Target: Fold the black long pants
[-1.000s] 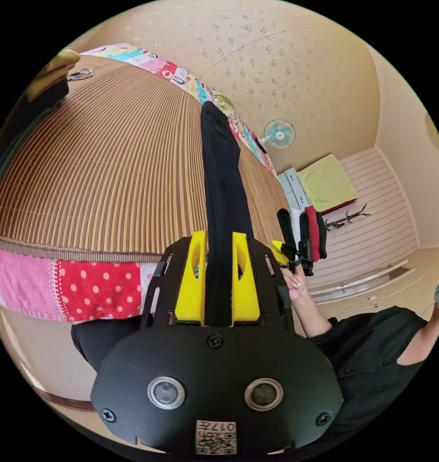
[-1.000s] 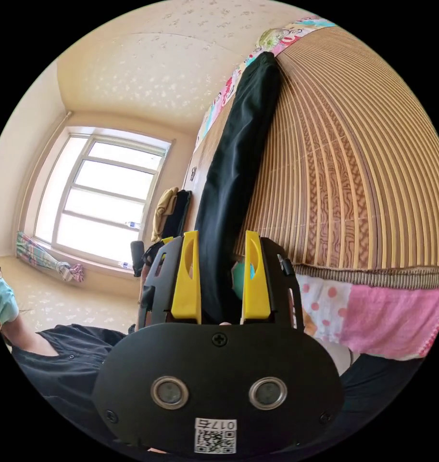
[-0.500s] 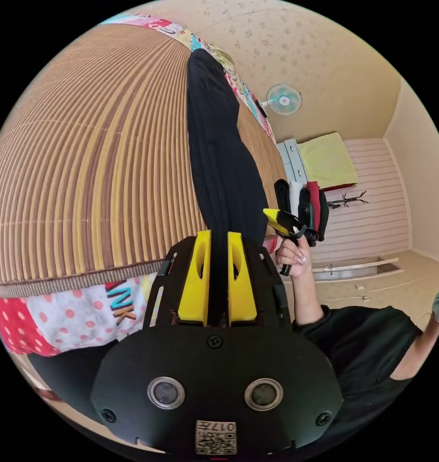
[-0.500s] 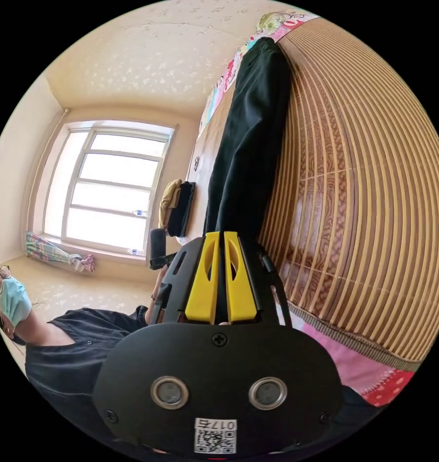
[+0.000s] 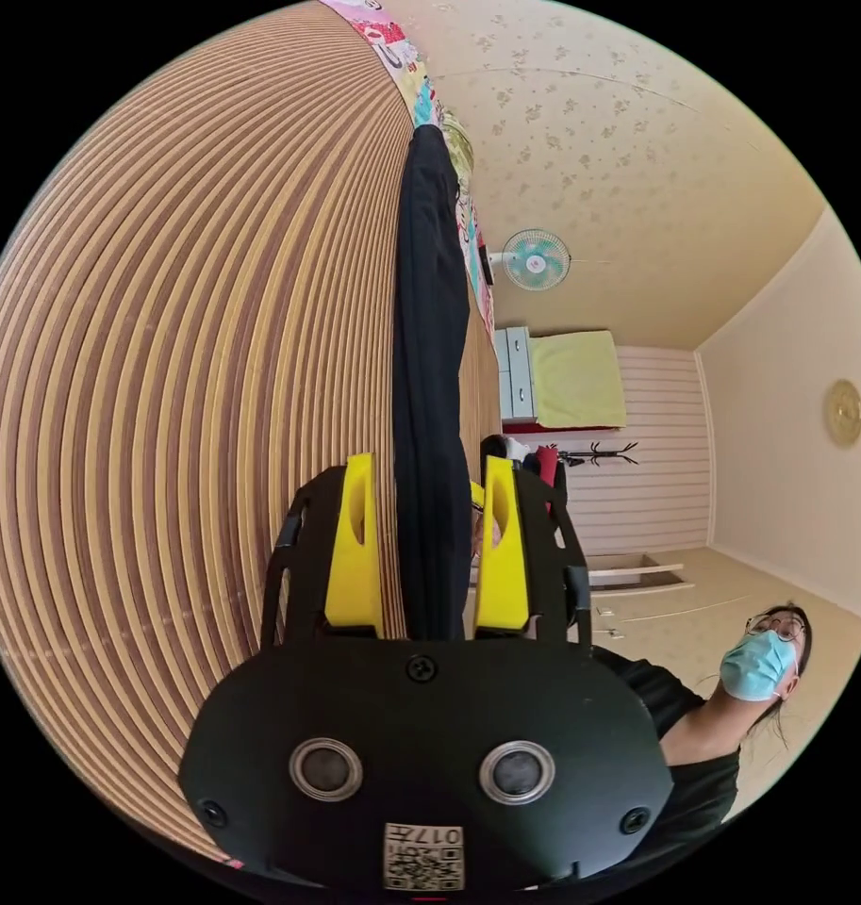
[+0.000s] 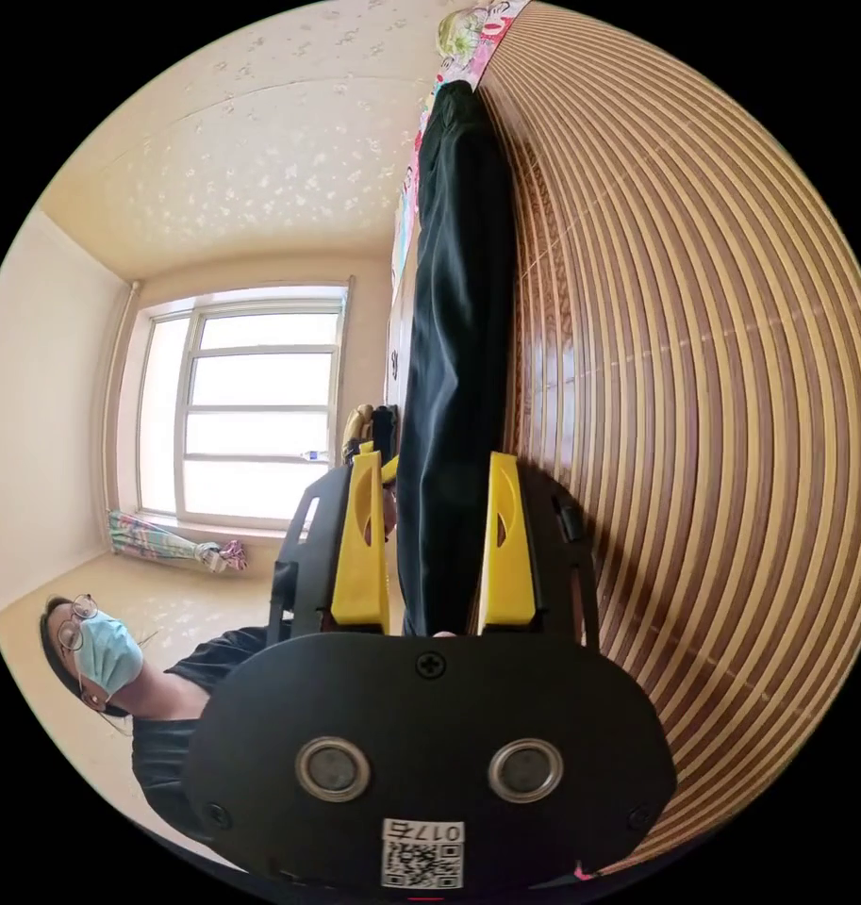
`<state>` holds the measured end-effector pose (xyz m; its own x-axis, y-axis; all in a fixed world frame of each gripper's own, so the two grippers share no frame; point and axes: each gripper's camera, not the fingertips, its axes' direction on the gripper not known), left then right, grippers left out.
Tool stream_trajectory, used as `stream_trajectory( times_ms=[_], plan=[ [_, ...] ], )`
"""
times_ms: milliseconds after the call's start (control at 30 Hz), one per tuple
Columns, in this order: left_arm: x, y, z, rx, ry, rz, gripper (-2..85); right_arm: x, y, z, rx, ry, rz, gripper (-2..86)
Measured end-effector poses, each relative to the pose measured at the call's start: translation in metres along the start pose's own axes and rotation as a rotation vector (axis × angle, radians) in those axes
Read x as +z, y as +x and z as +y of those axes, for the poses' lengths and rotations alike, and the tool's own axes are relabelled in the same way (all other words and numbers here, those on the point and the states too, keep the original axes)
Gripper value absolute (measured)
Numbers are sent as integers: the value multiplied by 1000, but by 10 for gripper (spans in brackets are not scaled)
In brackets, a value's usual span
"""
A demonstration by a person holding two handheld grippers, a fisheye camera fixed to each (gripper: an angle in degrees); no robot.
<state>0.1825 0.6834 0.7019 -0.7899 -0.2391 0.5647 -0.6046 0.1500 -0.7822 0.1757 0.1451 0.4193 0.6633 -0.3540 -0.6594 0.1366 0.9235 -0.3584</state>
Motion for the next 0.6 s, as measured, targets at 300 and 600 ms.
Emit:
stream_trajectory(
  times_ms=[300, 600],
  plan=[
    [48, 13, -23, 42, -110, -45, 118, 41, 6, -42, 6, -64, 36, 112],
    [60, 7, 0, 50, -95, 13, 84, 33, 1, -19, 59, 21, 113, 127]
  ],
)
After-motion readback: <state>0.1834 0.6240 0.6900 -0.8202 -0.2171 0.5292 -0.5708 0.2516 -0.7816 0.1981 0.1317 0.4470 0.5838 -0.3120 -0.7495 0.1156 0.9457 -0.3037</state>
